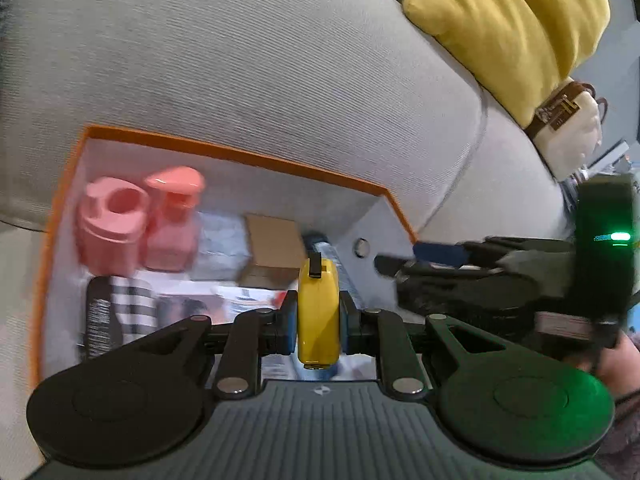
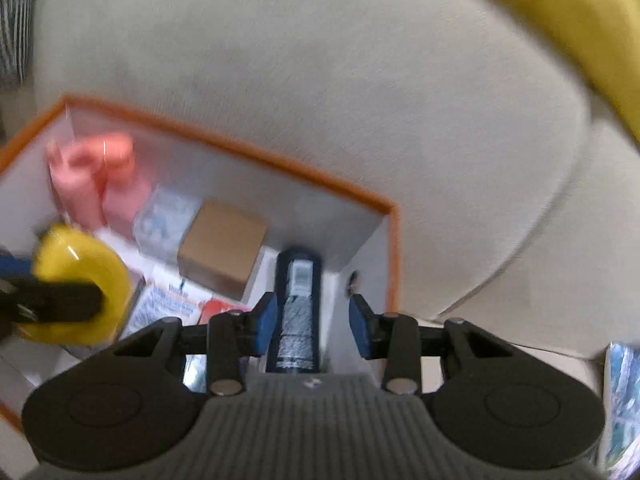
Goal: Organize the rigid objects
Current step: 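Lower the spray can and tape measure into the box and open both tools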
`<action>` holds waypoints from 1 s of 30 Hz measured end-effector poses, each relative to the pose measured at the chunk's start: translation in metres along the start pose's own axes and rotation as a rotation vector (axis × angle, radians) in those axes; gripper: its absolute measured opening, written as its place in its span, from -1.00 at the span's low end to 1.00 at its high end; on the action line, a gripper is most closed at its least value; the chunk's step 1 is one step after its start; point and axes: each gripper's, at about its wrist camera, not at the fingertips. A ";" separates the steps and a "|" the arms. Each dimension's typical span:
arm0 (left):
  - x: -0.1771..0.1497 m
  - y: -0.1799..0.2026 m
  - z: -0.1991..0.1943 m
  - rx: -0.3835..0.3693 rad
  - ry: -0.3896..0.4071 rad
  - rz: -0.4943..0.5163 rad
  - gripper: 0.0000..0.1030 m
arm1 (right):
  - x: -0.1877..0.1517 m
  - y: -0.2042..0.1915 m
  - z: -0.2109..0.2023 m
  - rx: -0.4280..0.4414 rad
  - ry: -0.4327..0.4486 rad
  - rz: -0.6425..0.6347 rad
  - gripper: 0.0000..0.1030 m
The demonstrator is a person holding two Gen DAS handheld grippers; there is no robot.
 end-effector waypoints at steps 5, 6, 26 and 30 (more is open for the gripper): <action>-0.001 0.025 0.026 -0.030 -0.112 -0.019 -0.59 | -0.017 0.023 -0.023 -0.007 0.062 0.035 -0.20; -0.003 0.032 0.032 -0.036 -0.132 -0.013 -0.59 | -0.023 0.027 -0.024 -0.009 0.066 0.032 -0.21; -0.016 0.068 0.121 0.081 -0.532 -0.136 -0.56 | -0.052 0.060 -0.020 0.075 0.116 0.142 -0.26; -0.013 0.068 0.115 0.093 -0.535 -0.096 -0.48 | -0.055 0.058 -0.026 0.070 0.116 0.142 -0.26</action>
Point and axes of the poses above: each gripper's, at about its wrist camera, not at the fingertips, and z roughly the way its jaws point, y to its right, x to its top, and after that the axes turned 15 degrees about x, right-handed
